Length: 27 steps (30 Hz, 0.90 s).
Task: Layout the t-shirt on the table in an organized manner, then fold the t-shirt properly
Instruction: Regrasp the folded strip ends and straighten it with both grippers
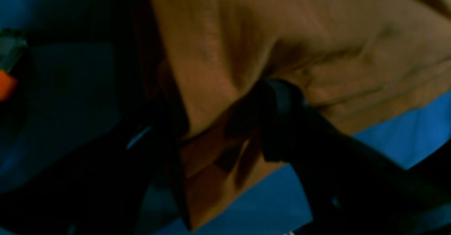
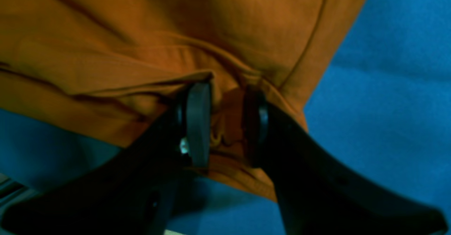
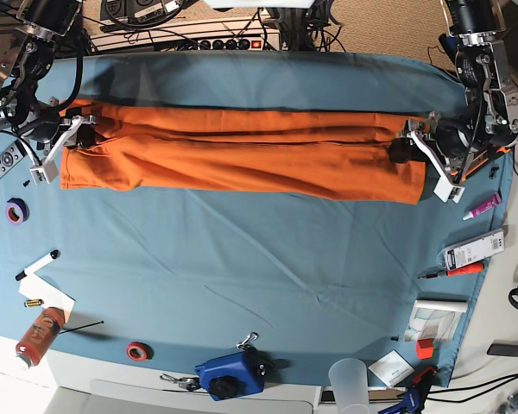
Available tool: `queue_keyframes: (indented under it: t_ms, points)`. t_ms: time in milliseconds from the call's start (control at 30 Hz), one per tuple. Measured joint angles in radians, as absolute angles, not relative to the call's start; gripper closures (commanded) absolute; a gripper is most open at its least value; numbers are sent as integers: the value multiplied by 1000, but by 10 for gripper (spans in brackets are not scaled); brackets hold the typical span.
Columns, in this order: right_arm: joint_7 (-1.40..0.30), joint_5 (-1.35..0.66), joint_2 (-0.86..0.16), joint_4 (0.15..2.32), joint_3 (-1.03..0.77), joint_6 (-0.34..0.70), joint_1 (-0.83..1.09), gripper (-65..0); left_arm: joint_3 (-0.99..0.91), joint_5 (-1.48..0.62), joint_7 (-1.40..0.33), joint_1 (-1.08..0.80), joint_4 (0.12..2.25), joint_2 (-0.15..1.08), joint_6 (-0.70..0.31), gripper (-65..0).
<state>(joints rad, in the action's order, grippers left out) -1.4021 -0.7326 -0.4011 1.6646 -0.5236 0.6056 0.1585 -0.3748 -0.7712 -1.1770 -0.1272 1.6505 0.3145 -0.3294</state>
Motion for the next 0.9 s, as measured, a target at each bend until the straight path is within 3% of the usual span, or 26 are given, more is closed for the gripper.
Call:
queue_keyframes:
  t_ms: [133, 200, 533, 767, 900]
  points:
    - [-1402, -733, -401, 1665, -524, 606, 158, -173, -375, -845, -1193, -133, 1645, 313, -333, -333]
    - [-1402, -733, -401, 1665, -524, 606, 159, -173, -374, -897, -1219, -139, 1642, 307, -344, -299]
    - [-1394, -733, -401, 1665, -524, 606, 159, -173, -368, -946, -1248, -155, 1636, 252, -360, 0]
    - [-1348, -732, -402, 1665, -524, 606, 158, -173, -435, -859, -1246, -118, 1634, 268, -366, 0]
    - [-1303, -733, -401, 1665, -524, 603, 158, -173, -476, -857, -1245, -94, 1631, 385, -408, 0]
